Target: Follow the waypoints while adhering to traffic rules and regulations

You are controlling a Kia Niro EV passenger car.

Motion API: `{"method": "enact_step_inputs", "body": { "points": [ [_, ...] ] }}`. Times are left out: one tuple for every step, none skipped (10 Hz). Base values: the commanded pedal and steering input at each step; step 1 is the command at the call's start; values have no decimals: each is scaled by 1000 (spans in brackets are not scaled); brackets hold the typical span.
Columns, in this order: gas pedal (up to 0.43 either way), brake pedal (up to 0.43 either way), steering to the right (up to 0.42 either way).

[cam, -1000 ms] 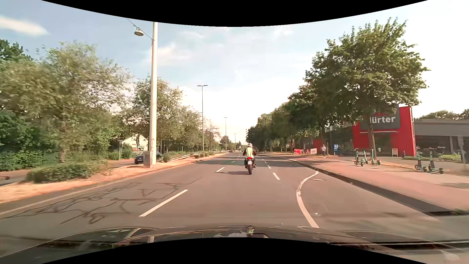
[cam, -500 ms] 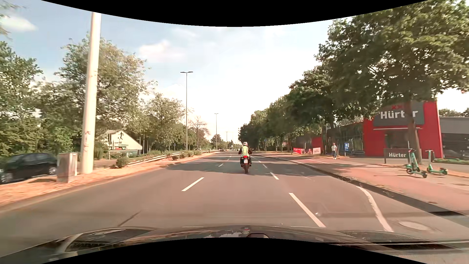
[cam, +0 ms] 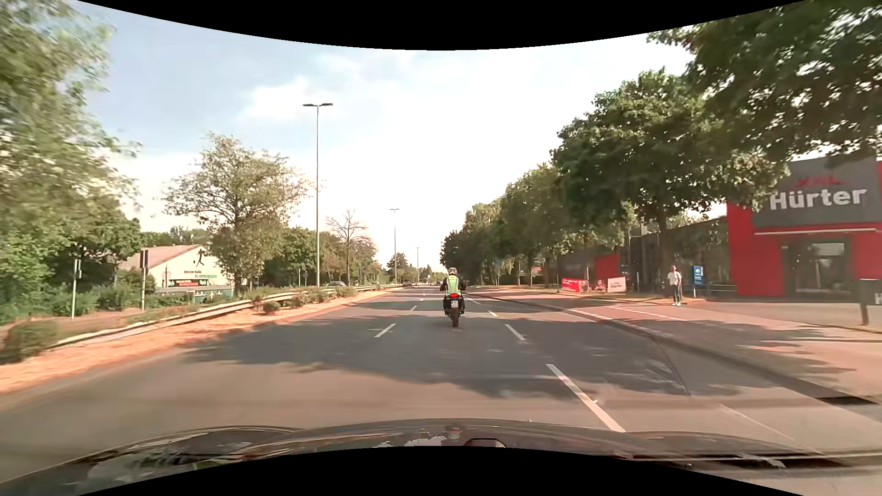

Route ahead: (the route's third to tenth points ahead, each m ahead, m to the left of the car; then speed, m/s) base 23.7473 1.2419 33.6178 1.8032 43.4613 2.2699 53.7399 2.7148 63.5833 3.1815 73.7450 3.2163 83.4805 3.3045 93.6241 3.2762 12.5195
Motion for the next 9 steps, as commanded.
{"method": "enact_step_inputs", "body": {
  "points": [
    [138, 0, -4],
    [138, 0, -5],
    [138, 0, -6],
    [138, 0, -6],
    [138, 0, -6],
    [138, 0, -7],
    [138, 0, -7],
    [138, 0, -7],
    [157, 0, -8]
  ]
}}
